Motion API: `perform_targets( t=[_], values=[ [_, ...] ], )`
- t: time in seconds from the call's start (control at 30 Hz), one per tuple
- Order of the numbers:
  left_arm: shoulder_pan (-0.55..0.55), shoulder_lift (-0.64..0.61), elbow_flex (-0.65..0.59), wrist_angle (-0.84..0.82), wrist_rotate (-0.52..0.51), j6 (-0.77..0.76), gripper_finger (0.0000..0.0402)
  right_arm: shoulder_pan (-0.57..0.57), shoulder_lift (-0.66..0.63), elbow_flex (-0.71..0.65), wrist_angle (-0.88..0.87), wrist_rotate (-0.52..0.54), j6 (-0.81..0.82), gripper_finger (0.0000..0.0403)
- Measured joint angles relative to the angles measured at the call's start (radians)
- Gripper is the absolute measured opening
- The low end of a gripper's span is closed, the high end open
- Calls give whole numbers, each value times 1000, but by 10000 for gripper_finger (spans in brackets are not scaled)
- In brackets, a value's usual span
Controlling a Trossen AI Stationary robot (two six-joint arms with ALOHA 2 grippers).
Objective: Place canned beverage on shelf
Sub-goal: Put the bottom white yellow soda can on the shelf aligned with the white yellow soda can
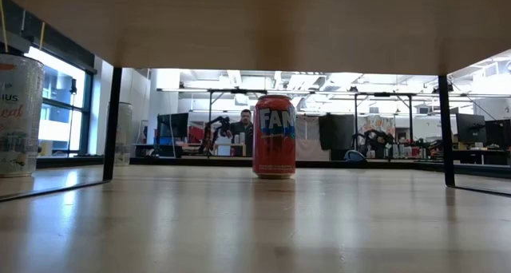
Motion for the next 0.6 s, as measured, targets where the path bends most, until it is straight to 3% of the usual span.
perform_targets(
  t=[0.4,0.6],
  values=[
    [4,0,4,21,-1,-1,333,25,-11,0,-53,-60,40,232],
    [16,8,103,-72,-12,21,333,64,-49,1,-95,-61,87,232]
  ],
)
